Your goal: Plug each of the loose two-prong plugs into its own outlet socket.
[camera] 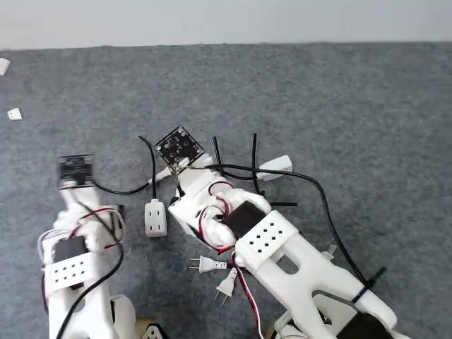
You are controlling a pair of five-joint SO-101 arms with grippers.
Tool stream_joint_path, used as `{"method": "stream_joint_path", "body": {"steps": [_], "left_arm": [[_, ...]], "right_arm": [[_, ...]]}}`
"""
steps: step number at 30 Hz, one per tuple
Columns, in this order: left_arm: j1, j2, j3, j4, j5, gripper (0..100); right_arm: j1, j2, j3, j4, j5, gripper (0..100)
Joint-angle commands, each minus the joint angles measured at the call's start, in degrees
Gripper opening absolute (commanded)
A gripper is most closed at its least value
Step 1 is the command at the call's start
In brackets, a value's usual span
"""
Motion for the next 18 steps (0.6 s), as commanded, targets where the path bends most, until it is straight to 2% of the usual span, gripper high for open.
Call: {"method": "stream_joint_path", "body": {"steps": [1,8,11,18], "left_arm": [[-3.78,-1.05,-2.95,-1.85,2.29,22],[-4.31,-1.05,-5.23,1.14,2.46,22],[-6.68,-0.79,-6.29,1.05,3.52,22],[-8.53,-0.62,-6.9,-0.09,5.27,22]], "right_arm": [[0.31,-0.22,-0.44,-4.88,-1.05,0.9],[0.04,10.51,-5.36,-7.43,-0.88,0.9],[-0.22,13.85,-8.18,-7.43,-0.88,0.9],[-3.91,16.13,-12.31,-7.78,-0.88,0.9]]}}
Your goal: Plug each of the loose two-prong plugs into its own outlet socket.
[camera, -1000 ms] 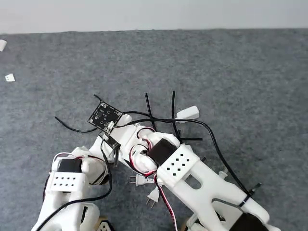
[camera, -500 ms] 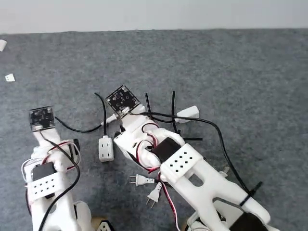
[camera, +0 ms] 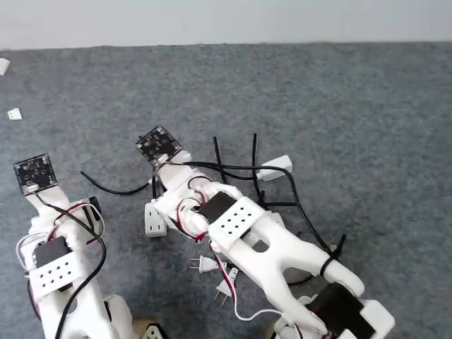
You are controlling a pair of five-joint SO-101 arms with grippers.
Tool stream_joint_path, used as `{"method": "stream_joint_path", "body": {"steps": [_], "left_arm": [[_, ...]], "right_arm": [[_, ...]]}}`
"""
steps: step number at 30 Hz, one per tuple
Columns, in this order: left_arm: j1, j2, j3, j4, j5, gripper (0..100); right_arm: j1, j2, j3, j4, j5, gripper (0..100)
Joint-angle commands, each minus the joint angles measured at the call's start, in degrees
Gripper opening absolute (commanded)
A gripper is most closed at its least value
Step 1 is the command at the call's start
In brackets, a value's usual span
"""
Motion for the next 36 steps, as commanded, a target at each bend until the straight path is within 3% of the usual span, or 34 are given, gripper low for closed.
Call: {"method": "stream_joint_path", "body": {"steps": [1,24,36], "left_arm": [[-0.53,-0.62,-2.95,-0.79,0.7,22],[-1.67,-0.53,-2.95,-0.79,0.7,22],[-1.76,-0.53,-2.77,-0.88,0.7,22]], "right_arm": [[-1.8,0.22,-5.19,-1.19,-0.53,0.9],[-3.91,8.66,-6.51,-0.75,-0.53,0.9],[-3.65,12.18,-5.98,2.07,5.19,0.9]]}}
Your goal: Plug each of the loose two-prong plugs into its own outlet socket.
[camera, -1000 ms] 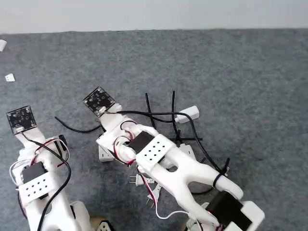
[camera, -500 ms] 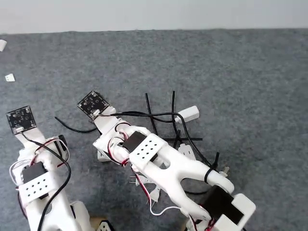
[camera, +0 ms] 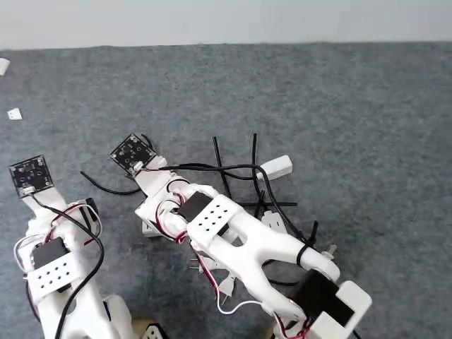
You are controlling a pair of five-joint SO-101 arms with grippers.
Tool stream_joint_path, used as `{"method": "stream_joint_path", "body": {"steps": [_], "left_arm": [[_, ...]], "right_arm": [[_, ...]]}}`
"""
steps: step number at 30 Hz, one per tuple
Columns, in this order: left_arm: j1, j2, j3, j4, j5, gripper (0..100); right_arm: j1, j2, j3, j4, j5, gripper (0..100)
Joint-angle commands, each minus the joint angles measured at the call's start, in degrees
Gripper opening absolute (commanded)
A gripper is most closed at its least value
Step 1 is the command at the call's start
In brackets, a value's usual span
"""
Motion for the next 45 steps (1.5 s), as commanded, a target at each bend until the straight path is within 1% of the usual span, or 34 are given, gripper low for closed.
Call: {"method": "stream_joint_path", "body": {"steps": [1,5,9,16,19,23,28,33,39,42,45], "left_arm": [[-0.26,-0.53,-2.77,-0.88,0.53,22],[-0.26,-0.53,-2.68,-0.88,0.53,22],[-0.26,-0.53,-2.68,-0.88,0.53,22],[-0.26,-0.53,-2.68,-0.88,0.53,22],[-0.18,-0.53,-2.68,-0.88,0.53,22],[0.0,-0.53,-2.68,-0.88,0.53,22],[0.0,-0.53,-2.68,-0.88,0.53,22],[0.09,-0.53,-2.68,-0.88,0.44,22],[0.09,-0.53,-2.59,-0.97,0.44,22],[0.09,-0.53,-2.59,-0.97,0.44,22],[0.09,-0.53,-2.51,-1.67,0.44,22]], "right_arm": [[-0.13,1.19,1.05,2.07,2.81,0.9],[1.01,1.54,0.7,3.38,3.25,0.9],[1.01,1.71,0.97,3.56,5.63,0.9],[1.1,2.77,-0.18,3.74,6.15,0.9],[1.89,2.07,-3.6,7.78,8.0,0.9],[3.21,1.1,-7.47,11.12,8.35,0.9],[2.86,2.24,-8.18,10.59,8.35,0.9],[0.75,2.68,-9.23,5.93,8.44,0.9],[0.66,2.77,-12.66,8.22,8.7,0.9],[0.66,3.21,-13.54,9.1,11.16,0.9],[0.57,3.38,-15.12,10.86,11.43,0.9]]}}
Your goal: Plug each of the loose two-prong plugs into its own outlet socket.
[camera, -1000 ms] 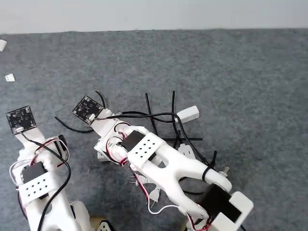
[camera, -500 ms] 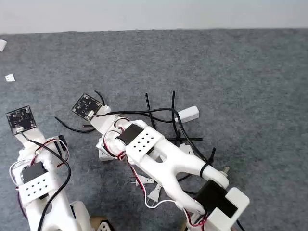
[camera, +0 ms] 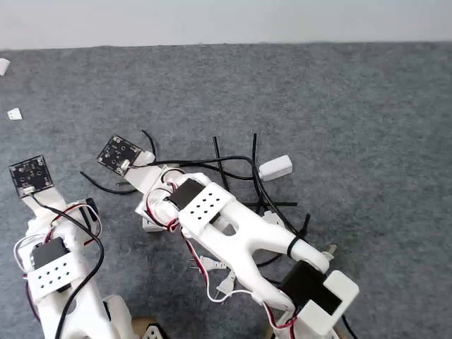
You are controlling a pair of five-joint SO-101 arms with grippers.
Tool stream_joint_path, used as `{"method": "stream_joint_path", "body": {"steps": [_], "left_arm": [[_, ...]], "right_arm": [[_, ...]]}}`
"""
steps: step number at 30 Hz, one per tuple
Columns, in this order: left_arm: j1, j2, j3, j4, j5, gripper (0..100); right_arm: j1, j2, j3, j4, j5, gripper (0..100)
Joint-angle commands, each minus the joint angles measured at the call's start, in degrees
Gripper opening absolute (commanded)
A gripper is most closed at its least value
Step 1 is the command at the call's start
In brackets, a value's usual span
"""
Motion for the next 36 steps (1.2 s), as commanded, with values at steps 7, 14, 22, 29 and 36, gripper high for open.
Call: {"method": "stream_joint_path", "body": {"steps": [7,14,22,29,36], "left_arm": [[0.09,-0.53,-1.98,-2.11,0.44,22],[0.18,-0.53,-1.98,-2.11,0.44,22],[0.18,-0.53,-1.98,-2.11,0.44,22],[0.18,-0.53,-1.98,-2.11,0.44,22],[0.18,-0.53,-1.98,-2.11,0.44,22]], "right_arm": [[-0.22,-0.13,-4.66,1.71,2.73,0.9],[-0.22,4.53,-6.59,2.51,3.6,0.9],[-0.22,12.97,-14.24,7.78,3.52,0.9],[-0.13,11.03,-14.07,10.24,3.43,0.9],[0.04,13.41,-14.15,14.11,3.78,0.9]]}}
